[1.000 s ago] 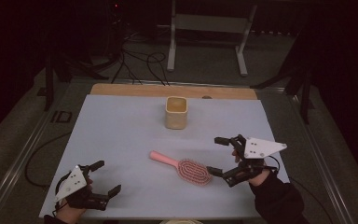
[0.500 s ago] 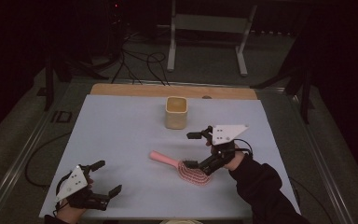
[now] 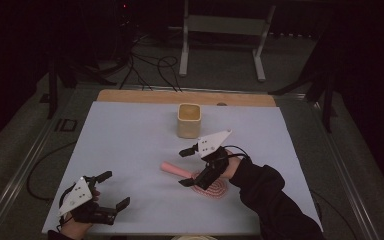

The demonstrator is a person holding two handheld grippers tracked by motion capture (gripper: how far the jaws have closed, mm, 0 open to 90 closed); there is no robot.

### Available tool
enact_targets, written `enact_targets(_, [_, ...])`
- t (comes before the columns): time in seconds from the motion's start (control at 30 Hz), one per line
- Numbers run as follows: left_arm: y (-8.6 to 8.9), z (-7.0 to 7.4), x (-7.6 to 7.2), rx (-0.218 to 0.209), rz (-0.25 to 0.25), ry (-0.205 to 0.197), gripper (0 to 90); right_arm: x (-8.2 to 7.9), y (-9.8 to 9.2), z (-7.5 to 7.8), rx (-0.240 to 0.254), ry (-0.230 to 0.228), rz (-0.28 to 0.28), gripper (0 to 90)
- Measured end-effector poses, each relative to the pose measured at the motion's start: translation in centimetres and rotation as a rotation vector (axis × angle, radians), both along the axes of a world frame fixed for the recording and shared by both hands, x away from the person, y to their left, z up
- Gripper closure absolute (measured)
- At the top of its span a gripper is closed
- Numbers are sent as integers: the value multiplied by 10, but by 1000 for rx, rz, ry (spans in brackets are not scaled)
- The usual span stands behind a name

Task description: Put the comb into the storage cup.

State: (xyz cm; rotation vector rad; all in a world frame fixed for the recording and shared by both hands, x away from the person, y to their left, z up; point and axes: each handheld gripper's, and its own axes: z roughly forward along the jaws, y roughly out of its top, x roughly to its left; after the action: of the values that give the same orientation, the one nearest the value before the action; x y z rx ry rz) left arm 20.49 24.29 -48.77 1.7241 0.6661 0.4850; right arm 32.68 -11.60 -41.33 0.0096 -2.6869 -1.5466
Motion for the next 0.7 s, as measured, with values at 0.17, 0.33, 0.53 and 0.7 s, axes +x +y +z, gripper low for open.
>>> enact_targets(0.17, [-2, -1, 0, 13, -6, 5, 1, 5, 4, 2, 10, -22, 0, 110])
enact_targets(0.33, [-1, -2, 0, 9, -7, 3, 1, 8, 8, -4, -28, -13, 8, 118])
enact_targets(0.53, [0, -3, 1, 16, -5, 5, 1, 10, 19, -19, -116, 10, 51, 161])
enact_targets(0.7, [2, -3, 1, -3, -4, 3, 1, 13, 26, -29, -152, 23, 64, 215])
